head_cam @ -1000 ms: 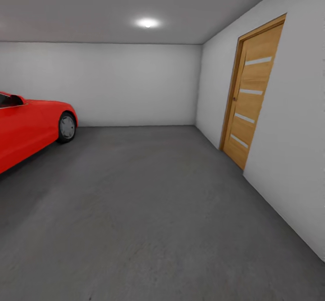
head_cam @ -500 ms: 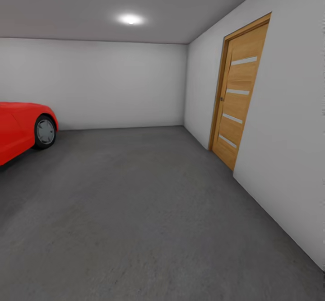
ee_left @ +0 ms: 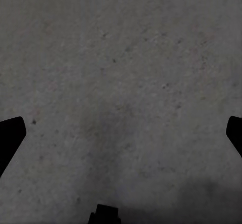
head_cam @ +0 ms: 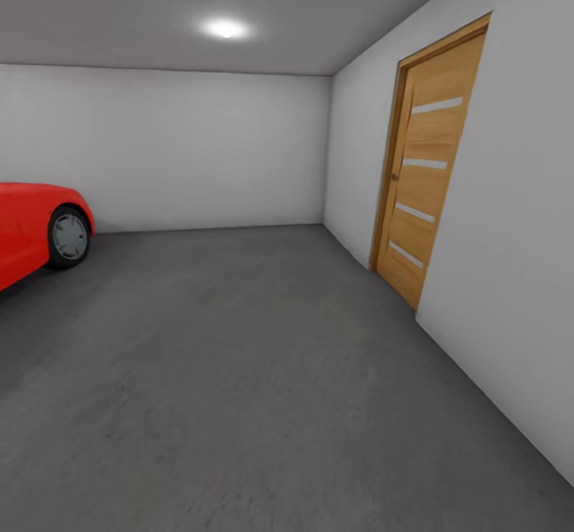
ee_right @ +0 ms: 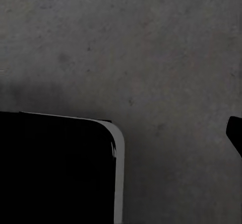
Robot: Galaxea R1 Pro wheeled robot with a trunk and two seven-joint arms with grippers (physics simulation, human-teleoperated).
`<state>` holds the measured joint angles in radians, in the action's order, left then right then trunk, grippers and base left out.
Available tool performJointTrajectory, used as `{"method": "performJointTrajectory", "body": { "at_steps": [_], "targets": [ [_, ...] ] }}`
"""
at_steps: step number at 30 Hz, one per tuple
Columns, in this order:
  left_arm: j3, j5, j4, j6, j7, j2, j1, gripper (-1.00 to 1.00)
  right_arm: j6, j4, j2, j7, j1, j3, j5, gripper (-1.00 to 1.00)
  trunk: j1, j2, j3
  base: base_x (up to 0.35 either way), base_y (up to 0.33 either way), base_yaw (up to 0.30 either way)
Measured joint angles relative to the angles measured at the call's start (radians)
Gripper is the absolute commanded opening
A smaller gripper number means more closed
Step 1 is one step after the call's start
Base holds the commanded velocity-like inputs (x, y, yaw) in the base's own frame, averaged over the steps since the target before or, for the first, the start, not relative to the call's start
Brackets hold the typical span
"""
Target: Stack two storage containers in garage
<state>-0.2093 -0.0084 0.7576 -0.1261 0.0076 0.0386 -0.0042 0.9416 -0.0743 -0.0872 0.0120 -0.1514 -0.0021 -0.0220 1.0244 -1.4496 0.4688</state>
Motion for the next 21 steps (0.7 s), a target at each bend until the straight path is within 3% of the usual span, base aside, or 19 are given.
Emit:
{"method": "performJointTrajectory", "body": {
  "at_steps": [9, 21],
  "targets": [
    [0.002, 0.0, -0.001, -0.004, 0.001, 0.0, 0.0, 1.0, -0.009, 0.024, 0.0, -0.006, 0.009, 0.0, -0.005, 1.0, 0.0, 0.0, 0.0, 0.324, 0.0, 0.279],
    [0.004, 0.0, -0.001, -0.007, 0.0, 0.0, 0.0, 1.0, -0.009, 0.07, 0.0, -0.004, 0.01, -0.001, 0.004, 1.0, 0.0, 0.0, 0.0, 0.324, 0.0, 0.031]
  ]
}}
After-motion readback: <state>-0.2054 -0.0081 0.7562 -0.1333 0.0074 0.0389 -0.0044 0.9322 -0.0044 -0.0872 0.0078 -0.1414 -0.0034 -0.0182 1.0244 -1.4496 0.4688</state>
